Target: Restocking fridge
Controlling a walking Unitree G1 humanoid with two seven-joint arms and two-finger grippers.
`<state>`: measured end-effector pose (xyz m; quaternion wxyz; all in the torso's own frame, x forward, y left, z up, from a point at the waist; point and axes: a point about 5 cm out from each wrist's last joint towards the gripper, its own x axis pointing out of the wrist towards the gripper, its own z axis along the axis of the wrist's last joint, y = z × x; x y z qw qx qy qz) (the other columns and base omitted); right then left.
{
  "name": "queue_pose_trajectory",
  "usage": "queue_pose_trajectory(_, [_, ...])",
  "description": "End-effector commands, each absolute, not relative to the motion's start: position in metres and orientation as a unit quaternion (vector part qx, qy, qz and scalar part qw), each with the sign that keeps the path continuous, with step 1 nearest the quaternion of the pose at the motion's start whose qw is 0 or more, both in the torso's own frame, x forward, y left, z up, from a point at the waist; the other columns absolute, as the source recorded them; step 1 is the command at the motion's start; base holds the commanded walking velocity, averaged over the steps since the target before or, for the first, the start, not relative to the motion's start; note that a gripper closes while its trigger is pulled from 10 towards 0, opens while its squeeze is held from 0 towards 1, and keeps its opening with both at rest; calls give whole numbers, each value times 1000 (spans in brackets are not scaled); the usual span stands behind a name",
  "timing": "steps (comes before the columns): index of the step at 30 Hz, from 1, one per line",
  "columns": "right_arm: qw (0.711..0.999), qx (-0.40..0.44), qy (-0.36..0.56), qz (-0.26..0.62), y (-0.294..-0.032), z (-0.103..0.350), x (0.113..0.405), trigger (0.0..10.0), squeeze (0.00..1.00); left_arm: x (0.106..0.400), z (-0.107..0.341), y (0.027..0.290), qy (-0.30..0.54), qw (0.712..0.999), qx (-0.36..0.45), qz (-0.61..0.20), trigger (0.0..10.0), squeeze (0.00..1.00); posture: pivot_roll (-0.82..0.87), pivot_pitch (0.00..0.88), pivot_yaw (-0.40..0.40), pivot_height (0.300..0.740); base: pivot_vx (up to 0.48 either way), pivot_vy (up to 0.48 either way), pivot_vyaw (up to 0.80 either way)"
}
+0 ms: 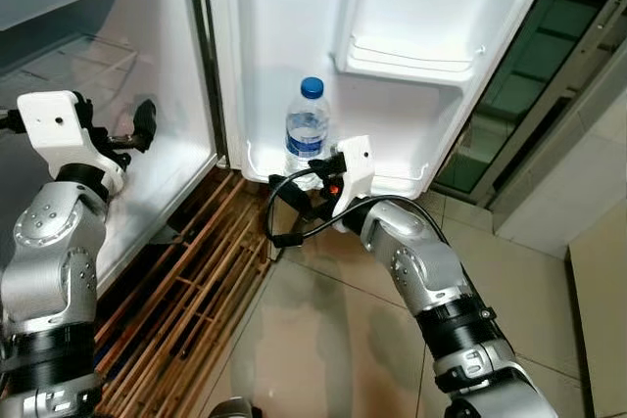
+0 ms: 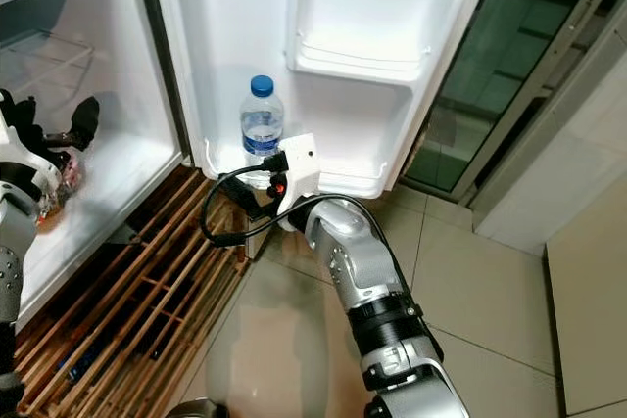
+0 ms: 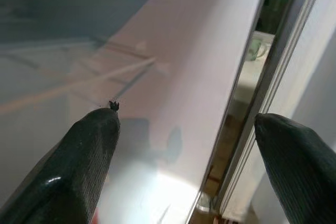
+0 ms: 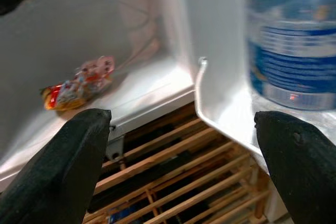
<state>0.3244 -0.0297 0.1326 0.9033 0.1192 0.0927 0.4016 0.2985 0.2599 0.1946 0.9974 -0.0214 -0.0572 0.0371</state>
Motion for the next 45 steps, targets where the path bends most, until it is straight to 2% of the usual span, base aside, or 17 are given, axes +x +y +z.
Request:
queue_pose_trajectory(1, [906,107,95,398,-33,132,329,10000,0,297,199,255,-63,997,-24,30,10000,0,142,0,-96,740,0,0,0])
queue_pose_trajectory(15, [929,42,102,353,-61,127,358,10000,0,289,203,258,-58,998,-10,26,10000,0,181,0,-86,740,0,0,0])
queue_pose_trajectory(22, [939,41,95,328,-61,132,371,10000,0,282,208,267,-46,998,8,32,10000,0,228,0,-55,740,0,0,0])
queue_pose_trajectory(24, [962,15,71,262,-73,141,383,10000,0,281,213,270,-42,998,20,30,10000,0,247,0,-39,740,0,0,0])
queue_pose_trajectory(29, [980,-2,43,194,-90,153,392,10000,0,281,215,271,-42,998,24,29,10000,0,250,0,-36,740,0,0,0])
queue_pose_trajectory(30, [993,-15,4,117,-114,171,401,10000,0,282,215,270,-41,998,24,28,10000,0,243,0,-34,740,0,0,0])
queue_pose_trajectory(37, [998,-29,-35,53,-138,185,406,10000,0,282,212,265,-33,999,21,20,10000,0,228,0,-35,740,0,0,0])
queue_pose_trajectory(40, [998,-28,-41,49,-138,183,405,10000,0,282,210,265,-30,999,19,19,10000,0,224,0,-35,740,0,0,0])
queue_pose_trajectory(45, [996,-26,-36,71,-122,168,398,10000,0,281,209,265,-28,999,19,19,10000,0,219,0,-37,740,0,0,0])
